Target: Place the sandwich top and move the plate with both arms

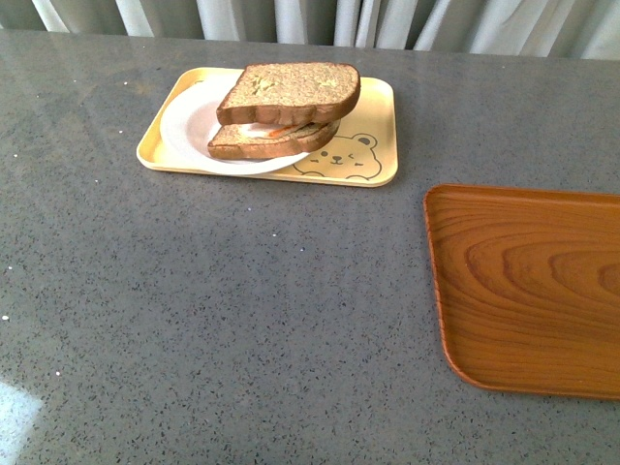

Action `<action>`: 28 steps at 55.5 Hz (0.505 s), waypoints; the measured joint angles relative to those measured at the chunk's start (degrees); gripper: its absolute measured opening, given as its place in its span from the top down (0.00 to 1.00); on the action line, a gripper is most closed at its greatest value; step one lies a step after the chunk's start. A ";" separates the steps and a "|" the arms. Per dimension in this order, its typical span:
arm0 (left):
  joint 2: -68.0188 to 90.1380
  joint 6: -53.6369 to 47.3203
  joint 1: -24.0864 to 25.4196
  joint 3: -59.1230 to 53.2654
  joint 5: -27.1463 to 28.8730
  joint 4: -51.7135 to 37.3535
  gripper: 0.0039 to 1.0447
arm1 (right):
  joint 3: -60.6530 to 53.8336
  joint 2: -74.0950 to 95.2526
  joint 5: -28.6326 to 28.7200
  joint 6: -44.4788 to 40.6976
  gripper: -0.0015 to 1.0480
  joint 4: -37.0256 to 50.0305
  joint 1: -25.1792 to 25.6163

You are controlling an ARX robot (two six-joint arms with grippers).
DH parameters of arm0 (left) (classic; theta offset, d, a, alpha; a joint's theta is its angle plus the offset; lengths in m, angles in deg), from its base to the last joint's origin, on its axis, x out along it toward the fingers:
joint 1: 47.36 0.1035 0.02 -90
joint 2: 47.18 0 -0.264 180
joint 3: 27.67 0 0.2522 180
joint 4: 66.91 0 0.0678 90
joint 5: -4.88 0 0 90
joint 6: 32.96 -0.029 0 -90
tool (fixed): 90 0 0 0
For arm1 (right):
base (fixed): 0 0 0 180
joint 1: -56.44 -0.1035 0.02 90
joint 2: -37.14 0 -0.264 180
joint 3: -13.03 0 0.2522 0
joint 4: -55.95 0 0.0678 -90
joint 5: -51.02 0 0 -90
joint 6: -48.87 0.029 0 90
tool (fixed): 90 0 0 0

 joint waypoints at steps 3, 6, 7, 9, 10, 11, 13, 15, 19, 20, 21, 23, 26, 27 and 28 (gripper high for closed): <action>0.00 -0.02 0.00 -0.02 0.00 0.00 0.87 | 0.00 0.00 -0.02 0.00 0.09 0.00 0.00; 0.00 -0.02 0.00 0.00 0.00 0.00 0.79 | 0.00 0.00 -0.02 0.00 0.09 0.00 0.00; 0.00 -0.02 0.00 0.00 0.00 0.00 0.75 | 0.00 0.00 -0.02 0.00 0.09 0.00 0.00; -0.02 -0.02 0.00 -0.02 0.00 0.00 0.67 | 0.00 0.00 -0.02 0.00 0.09 0.00 0.00; -0.02 -0.02 0.00 -0.02 0.00 0.00 0.63 | 0.00 0.00 -0.02 0.00 0.09 0.00 0.00; -0.02 -0.02 0.00 0.00 0.00 0.00 0.60 | 0.00 0.00 -0.02 0.00 0.09 0.00 0.00; -0.02 -0.02 0.00 0.00 0.00 0.00 0.53 | 0.00 0.00 0.00 0.00 0.09 0.00 0.00; -0.02 -0.02 0.00 0.00 0.00 0.00 0.48 | 0.00 0.00 -0.02 0.00 0.09 0.00 0.00; -0.02 -0.02 0.00 0.00 0.00 0.00 0.36 | 0.00 0.00 -0.02 0.00 0.09 0.00 0.00; -0.02 -0.02 0.00 0.00 0.00 0.00 0.33 | 0.00 0.00 -0.02 0.00 0.09 0.00 0.00; -0.02 -0.02 0.00 0.00 0.00 0.00 0.28 | 0.00 0.00 -0.02 0.00 0.09 0.00 0.00; -0.02 -0.02 0.00 0.00 0.00 0.00 0.21 | 0.00 0.00 -0.02 0.00 0.09 0.00 0.00; -0.02 -0.02 0.00 0.00 0.00 0.00 0.09 | 0.00 0.00 -0.02 0.00 0.09 0.00 0.00; -0.02 -0.04 0.00 0.00 0.00 0.00 0.08 | 0.00 0.00 -0.02 0.00 0.09 0.00 0.00; -0.02 -0.13 0.00 0.00 0.00 0.00 0.07 | 0.00 0.00 -0.02 0.00 0.09 0.00 0.00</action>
